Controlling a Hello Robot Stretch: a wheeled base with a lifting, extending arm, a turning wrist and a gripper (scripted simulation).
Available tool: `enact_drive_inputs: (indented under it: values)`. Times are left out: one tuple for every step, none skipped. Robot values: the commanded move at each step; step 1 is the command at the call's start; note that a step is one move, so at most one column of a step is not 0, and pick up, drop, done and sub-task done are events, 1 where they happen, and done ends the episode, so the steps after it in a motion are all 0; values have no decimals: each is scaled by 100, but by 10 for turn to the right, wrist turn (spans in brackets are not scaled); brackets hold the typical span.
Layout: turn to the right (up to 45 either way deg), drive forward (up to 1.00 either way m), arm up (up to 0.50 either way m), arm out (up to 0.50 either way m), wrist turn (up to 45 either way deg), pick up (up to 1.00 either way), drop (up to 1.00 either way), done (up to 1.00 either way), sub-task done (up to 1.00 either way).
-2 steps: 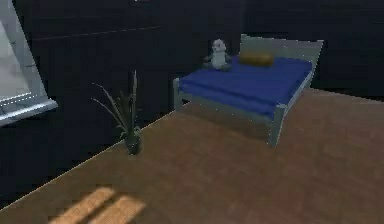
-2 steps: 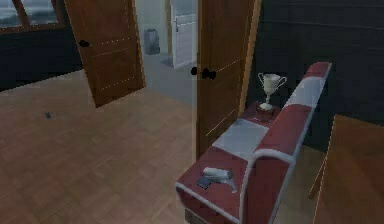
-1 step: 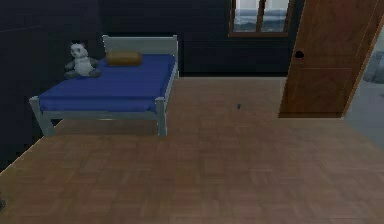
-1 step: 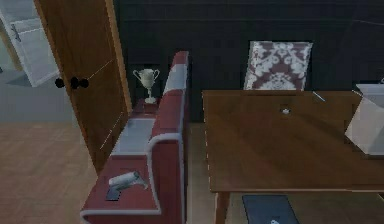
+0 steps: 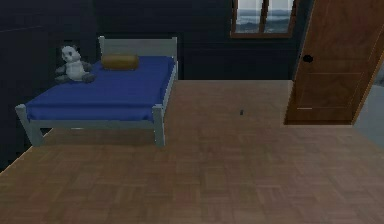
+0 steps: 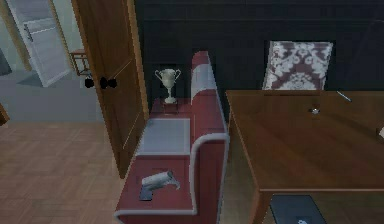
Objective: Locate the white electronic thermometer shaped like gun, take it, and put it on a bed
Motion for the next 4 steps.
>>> enact_drive_inputs:
  values:
    - [0, 0, 50, 0, 0, 0, 0, 0, 0]
    - [0, 0, 0, 50, 0, 0, 0, 0, 0]
    - [0, 0, 0, 0, 450, 0, 0, 0, 0]
    - [0, 0, 0, 0, 450, 0, 0, 0, 0]
